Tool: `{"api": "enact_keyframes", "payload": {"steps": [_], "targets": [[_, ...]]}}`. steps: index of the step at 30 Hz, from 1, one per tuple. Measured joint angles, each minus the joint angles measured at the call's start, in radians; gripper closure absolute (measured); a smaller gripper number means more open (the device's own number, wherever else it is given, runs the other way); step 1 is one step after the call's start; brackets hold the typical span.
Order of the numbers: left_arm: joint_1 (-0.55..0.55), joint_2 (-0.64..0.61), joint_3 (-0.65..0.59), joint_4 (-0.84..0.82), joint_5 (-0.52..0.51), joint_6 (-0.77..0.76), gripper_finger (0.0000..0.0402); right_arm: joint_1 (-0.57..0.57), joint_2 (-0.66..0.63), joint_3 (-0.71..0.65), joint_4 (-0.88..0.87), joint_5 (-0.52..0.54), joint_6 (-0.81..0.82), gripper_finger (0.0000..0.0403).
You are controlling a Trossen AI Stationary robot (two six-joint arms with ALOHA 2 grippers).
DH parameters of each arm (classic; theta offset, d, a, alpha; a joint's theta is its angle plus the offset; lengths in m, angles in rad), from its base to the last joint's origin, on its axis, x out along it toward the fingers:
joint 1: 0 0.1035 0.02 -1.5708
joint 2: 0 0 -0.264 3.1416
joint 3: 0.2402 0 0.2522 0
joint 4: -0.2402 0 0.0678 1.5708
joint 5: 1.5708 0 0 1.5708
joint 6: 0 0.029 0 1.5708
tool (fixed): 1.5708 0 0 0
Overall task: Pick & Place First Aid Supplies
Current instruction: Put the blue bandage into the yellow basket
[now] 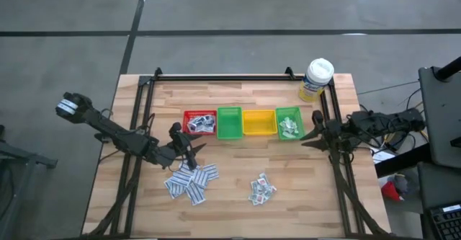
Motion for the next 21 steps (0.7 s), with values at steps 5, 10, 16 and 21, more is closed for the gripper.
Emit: {"api": "enact_keyframes", "payload": {"steps": [5,10,16,21], "targets": [[0.000,0.000,0.000,0.009,0.000,-0.003,0.0221,0.000,-0.080,-0.028,0.000,-0.001,-0.001,0.0317],[0.000,0.000,0.010,0.032,0.000,-0.005,0.0221,0.000,-0.168,-0.062,0.000,-0.025,-0.005,0.0311],[0.000,-0.010,0.079,0.028,0.000,0.081,0.0221,0.000,-0.266,-0.116,0.001,-0.026,-0.012,0.0312],[0.000,-0.018,0.224,-0.158,0.036,0.125,0.0221,0.000,-0.253,-0.116,0.002,-0.026,-0.041,0.0322]]}}
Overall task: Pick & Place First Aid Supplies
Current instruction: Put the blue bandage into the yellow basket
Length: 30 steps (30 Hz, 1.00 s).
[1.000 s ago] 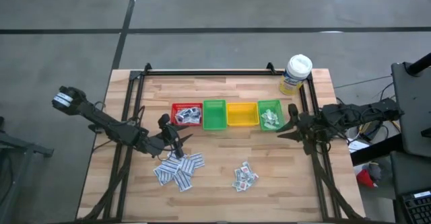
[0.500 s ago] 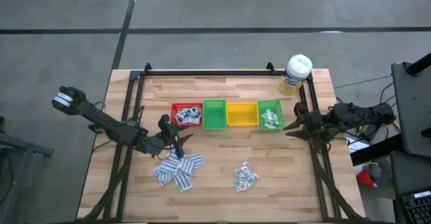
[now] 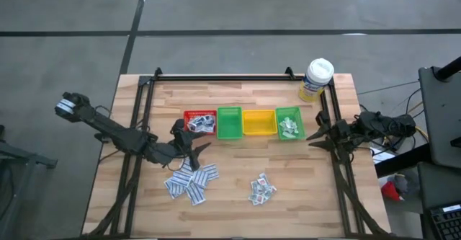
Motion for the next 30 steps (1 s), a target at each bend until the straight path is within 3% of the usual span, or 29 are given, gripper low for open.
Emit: {"api": "enact_keyframes", "payload": {"steps": [6,10,17,25,30], "targets": [[0.000,0.028,0.259,-0.513,0.087,-0.195,0.0221,0.000,-0.013,-0.002,-0.002,0.000,-0.016,0.0333],[0.000,0.060,0.379,-0.744,0.118,-0.326,0.0221,0.000,-0.013,-0.005,-0.003,0.000,-0.020,0.0334],[0.000,0.139,0.470,-0.881,0.251,-0.447,0.0221,0.000,-0.012,-0.017,-0.001,0.001,-0.031,0.0324],[0.000,0.256,0.469,-0.931,0.454,-0.549,0.0221,0.000,-0.013,-0.014,0.024,0.003,-0.023,0.0312],[0.000,0.314,0.464,-0.961,0.493,-0.543,0.0221,0.000,-0.012,-0.014,0.023,0.003,-0.019,0.0315]]}}
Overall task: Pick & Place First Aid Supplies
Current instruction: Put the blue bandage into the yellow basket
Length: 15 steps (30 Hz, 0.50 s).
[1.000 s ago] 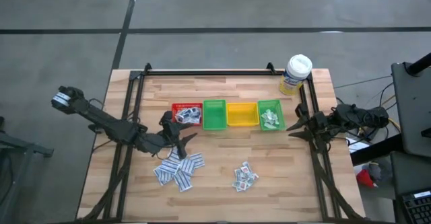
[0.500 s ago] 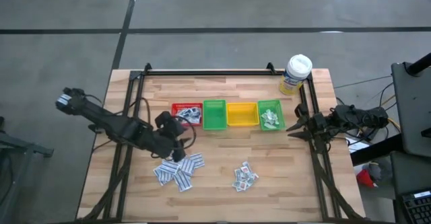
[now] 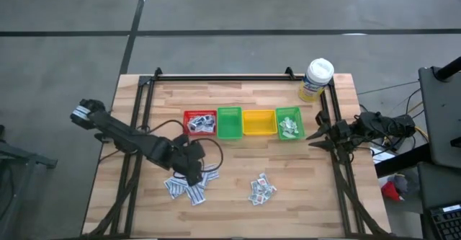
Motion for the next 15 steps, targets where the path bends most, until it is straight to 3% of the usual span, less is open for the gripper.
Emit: {"api": "enact_keyframes", "payload": {"steps": [9,15], "targets": [[0.000,0.049,-0.001,0.000,-0.017,0.122,0.0221,0.000,0.001,0.000,-0.002,0.000,0.000,0.0333],[0.002,0.068,-0.002,-0.003,-0.017,0.048,0.0221,0.000,0.001,-0.001,-0.002,0.000,0.000,0.0331]]}}
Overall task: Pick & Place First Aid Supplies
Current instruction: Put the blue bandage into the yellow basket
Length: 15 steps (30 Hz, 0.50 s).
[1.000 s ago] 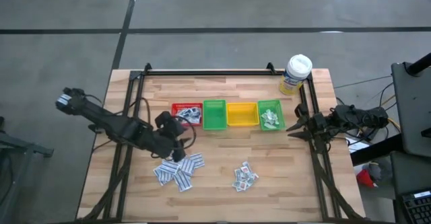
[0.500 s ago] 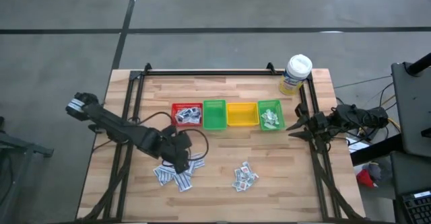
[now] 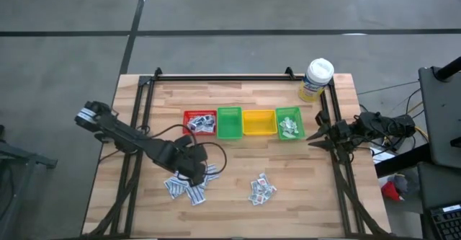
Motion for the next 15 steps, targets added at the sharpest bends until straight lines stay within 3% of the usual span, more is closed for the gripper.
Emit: {"api": "enact_keyframes", "payload": {"steps": [15], "targets": [[0.002,0.003,-0.052,-0.163,-0.031,-0.342,0.0221,0.000,0.000,0.000,0.000,0.000,-0.002,0.0312]]}}
